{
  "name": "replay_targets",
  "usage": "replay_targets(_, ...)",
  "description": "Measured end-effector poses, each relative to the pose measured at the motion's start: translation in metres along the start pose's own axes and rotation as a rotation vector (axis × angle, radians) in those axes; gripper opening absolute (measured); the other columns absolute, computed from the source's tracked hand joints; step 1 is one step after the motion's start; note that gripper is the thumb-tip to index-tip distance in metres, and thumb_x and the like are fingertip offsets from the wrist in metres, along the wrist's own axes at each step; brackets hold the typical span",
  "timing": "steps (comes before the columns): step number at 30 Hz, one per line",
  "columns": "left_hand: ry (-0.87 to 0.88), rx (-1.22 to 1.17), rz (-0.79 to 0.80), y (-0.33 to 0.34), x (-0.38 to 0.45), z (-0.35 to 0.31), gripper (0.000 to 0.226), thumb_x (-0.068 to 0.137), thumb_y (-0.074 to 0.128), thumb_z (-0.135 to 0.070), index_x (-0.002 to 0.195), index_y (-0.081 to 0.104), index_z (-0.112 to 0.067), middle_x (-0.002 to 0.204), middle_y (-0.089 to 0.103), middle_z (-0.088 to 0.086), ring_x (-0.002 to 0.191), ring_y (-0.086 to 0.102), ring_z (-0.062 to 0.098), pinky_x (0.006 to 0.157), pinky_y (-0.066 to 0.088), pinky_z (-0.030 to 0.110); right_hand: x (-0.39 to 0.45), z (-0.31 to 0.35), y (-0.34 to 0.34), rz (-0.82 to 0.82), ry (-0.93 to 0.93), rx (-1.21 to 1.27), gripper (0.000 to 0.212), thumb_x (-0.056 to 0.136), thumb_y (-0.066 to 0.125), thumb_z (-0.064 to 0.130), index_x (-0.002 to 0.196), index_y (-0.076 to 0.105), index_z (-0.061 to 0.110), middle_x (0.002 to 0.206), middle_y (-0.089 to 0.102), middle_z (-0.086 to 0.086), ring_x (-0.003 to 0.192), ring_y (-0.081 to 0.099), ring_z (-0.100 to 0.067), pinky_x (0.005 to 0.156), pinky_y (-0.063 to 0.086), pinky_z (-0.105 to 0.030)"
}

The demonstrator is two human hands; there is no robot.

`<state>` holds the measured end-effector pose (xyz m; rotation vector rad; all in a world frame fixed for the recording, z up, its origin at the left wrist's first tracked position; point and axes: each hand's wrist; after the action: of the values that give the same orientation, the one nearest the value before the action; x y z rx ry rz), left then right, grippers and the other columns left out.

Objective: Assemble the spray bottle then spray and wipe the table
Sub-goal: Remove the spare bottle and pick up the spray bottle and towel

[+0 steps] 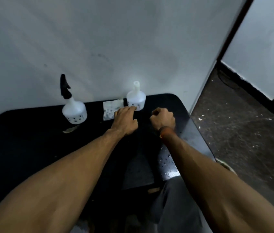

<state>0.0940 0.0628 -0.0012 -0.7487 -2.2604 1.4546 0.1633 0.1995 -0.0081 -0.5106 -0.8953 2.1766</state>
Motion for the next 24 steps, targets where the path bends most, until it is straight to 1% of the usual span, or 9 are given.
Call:
replay_targets(3,-0.028,0.002,-0.009,-0.009,0.008,0.029,0.059,0.085,0.054,-0.023,0.142,0.048,-0.007,0.141,0.055,0.016,0.131,0.049,0.034,0.109,0.038,0.043,0.014,0.016,0.027,-0.015,-0.019,0.049,0.040,0.082,0.059,0.025,0.121,0.067,0.028,0.121,0.070,-0.009,0.111,0.064,-0.035,0.089,0.051,-0.037)
replay_targets(5,-0.054,0.024,-0.005,-0.013,0.014,0.044,0.063,0.088,0.058,-0.021,0.147,0.042,-0.009,0.147,0.049,0.016,0.136,0.044,0.033,0.112,0.035,0.042,0.023,0.025,0.040,-0.027,-0.062,0.071,0.048,0.085,0.063,0.032,0.131,0.059,0.021,0.128,0.064,-0.011,0.116,0.061,-0.035,0.091,0.050,-0.039)
replay_targets(7,-0.075,0.031,0.003,-0.016,0.023,0.056,0.067,0.088,0.060,-0.020,0.150,0.038,-0.010,0.151,0.045,0.016,0.140,0.041,0.033,0.114,0.034,0.042,0.035,0.036,0.051,-0.044,-0.097,0.081,0.057,0.085,0.067,0.037,0.136,0.054,0.014,0.133,0.057,-0.015,0.121,0.056,-0.037,0.095,0.049,-0.043)
replay_targets(10,-0.056,0.021,0.008,-0.021,0.037,0.067,0.069,0.086,0.057,-0.028,0.149,0.037,-0.010,0.150,0.045,0.016,0.139,0.040,0.033,0.113,0.034,0.041,0.055,0.054,0.061,-0.103,-0.105,0.053,0.067,0.087,0.067,0.042,0.141,0.048,0.008,0.140,0.051,-0.017,0.129,0.047,-0.038,0.103,0.045,-0.049)
replay_targets(15,-0.041,0.018,-0.025,-0.026,0.053,0.073,0.075,0.090,0.062,-0.020,0.155,0.027,-0.008,0.151,0.041,0.019,0.141,0.037,0.034,0.114,0.032,0.040,0.082,0.081,0.075,-0.146,-0.122,0.081,0.074,0.087,0.066,0.051,0.146,0.043,0.013,0.148,0.044,-0.013,0.136,0.040,-0.036,0.108,0.039,-0.054)
replay_targets(17,-0.034,0.022,-0.022,-0.027,0.055,0.074,0.075,0.090,0.062,-0.021,0.155,0.027,-0.008,0.152,0.041,0.019,0.141,0.037,0.034,0.114,0.032,0.040,0.089,0.085,0.081,-0.117,-0.128,0.102,0.071,0.086,0.068,0.051,0.144,0.045,0.017,0.147,0.044,-0.012,0.137,0.040,-0.035,0.109,0.039,-0.055)
replay_targets(19,-0.025,0.042,-0.020,-0.025,0.055,0.076,0.073,0.090,0.063,-0.021,0.154,0.030,-0.008,0.150,0.043,0.019,0.139,0.039,0.034,0.112,0.034,0.041,0.091,0.083,0.085,-0.105,-0.129,0.085,0.060,0.089,0.066,0.048,0.138,0.052,0.017,0.144,0.047,-0.012,0.134,0.043,-0.036,0.107,0.041,-0.056)
replay_targets(21,-0.014,0.055,-0.010,-0.022,0.053,0.077,0.071,0.088,0.064,-0.020,0.151,0.034,-0.009,0.148,0.046,0.017,0.137,0.041,0.034,0.111,0.036,0.042,0.088,0.079,0.086,-0.124,-0.129,0.042,0.050,0.092,0.063,0.044,0.130,0.056,0.013,0.136,0.053,-0.014,0.127,0.049,-0.037,0.103,0.046,-0.053)
replay_targets(24,0.014,0.073,-0.018,-0.016,0.045,0.072,0.068,0.083,0.066,-0.014,0.145,0.042,-0.006,0.146,0.049,0.017,0.135,0.044,0.034,0.111,0.037,0.041,0.078,0.067,0.077,-0.154,-0.170,0.001,0.046,0.093,0.061,0.043,0.124,0.057,0.008,0.125,0.059,-0.016,0.117,0.057,-0.037,0.094,0.050,-0.047)
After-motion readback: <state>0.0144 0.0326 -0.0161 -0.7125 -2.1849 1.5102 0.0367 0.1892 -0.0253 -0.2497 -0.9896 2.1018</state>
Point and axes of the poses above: each hand's wrist, its own x-axis towards the middle knuckle, its own y-axis out of the palm, z = x × y
